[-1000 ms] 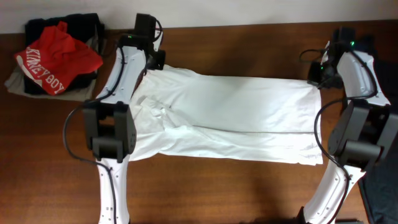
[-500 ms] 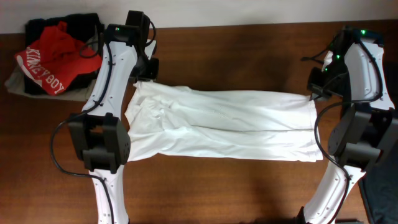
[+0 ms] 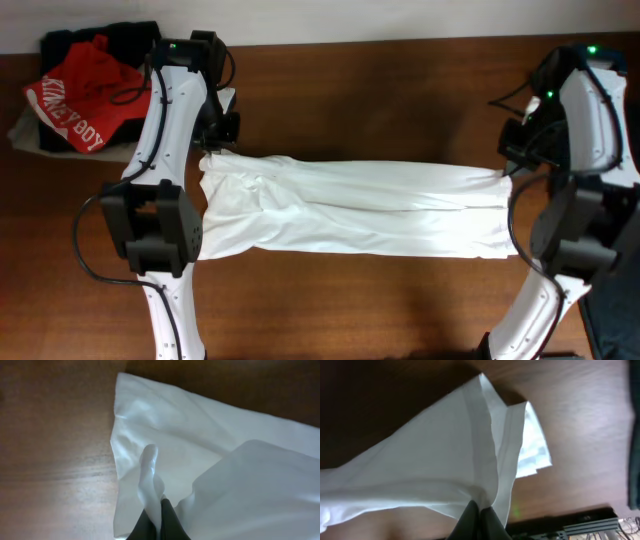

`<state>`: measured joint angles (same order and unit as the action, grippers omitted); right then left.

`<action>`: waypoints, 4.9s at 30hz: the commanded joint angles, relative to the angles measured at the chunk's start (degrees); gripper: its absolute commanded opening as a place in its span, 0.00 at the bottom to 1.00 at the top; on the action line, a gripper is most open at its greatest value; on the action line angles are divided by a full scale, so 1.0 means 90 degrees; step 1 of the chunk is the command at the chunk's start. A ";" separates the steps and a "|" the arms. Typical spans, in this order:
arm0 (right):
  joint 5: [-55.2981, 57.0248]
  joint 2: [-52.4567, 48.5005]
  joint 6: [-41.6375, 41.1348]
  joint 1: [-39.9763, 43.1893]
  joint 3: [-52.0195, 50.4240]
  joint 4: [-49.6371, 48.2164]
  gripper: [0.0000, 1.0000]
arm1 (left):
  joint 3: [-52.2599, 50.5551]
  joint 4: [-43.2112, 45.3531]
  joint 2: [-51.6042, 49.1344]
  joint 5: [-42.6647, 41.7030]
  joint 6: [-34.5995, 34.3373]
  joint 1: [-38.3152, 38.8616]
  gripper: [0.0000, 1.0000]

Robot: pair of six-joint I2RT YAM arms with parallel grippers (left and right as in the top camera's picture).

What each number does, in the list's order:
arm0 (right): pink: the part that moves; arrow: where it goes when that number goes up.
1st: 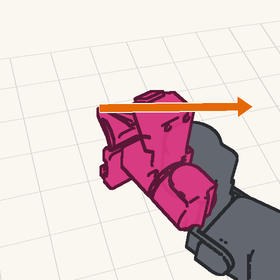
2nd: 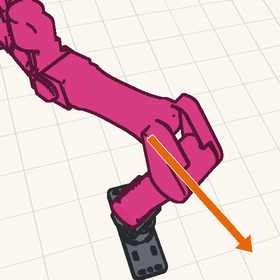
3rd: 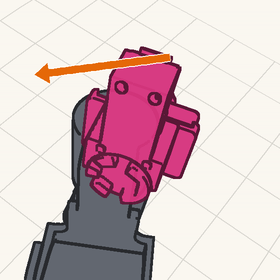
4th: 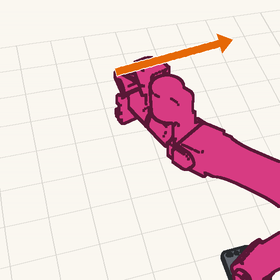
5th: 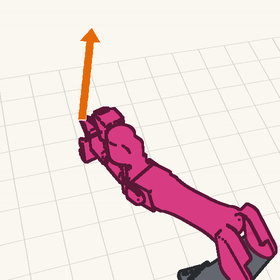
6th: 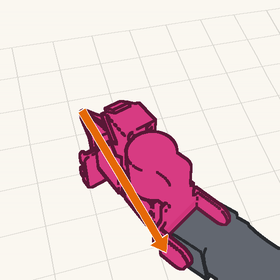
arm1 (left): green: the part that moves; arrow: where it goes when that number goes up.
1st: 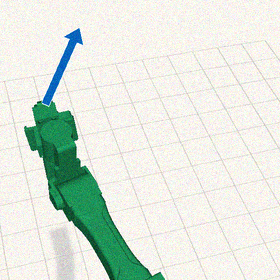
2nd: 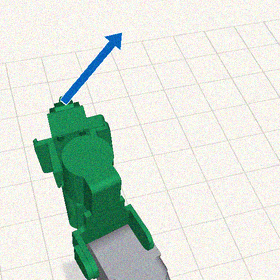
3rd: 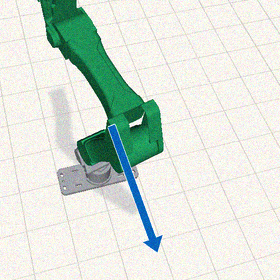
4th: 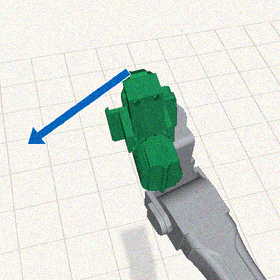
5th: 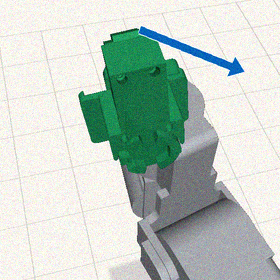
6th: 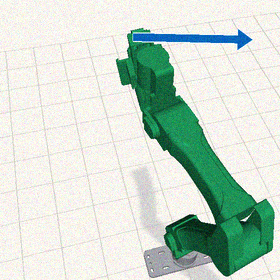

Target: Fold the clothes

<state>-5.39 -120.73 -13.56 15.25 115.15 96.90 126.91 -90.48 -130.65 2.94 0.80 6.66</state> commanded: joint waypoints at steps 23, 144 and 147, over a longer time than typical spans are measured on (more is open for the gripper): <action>0.1270 0.1902 -0.0678 0.0670 -0.3517 -0.1469 0.04 | -0.2552 -0.0002 0.0136 -0.0442 -0.0124 -0.0245 0.01; -0.1365 0.2482 0.0114 -0.1171 -0.4476 -0.3813 0.04 | -0.1977 0.0991 0.0209 -0.1236 -0.0141 -0.0330 0.99; -0.1586 0.2482 0.0114 -0.1205 -0.4476 -0.3866 0.04 | -0.1977 0.1010 0.0209 -0.1236 -0.0141 -0.0330 0.99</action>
<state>-15.27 -99.68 -12.03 5.23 74.06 62.65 108.25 -81.71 -130.61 -7.16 -0.47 3.99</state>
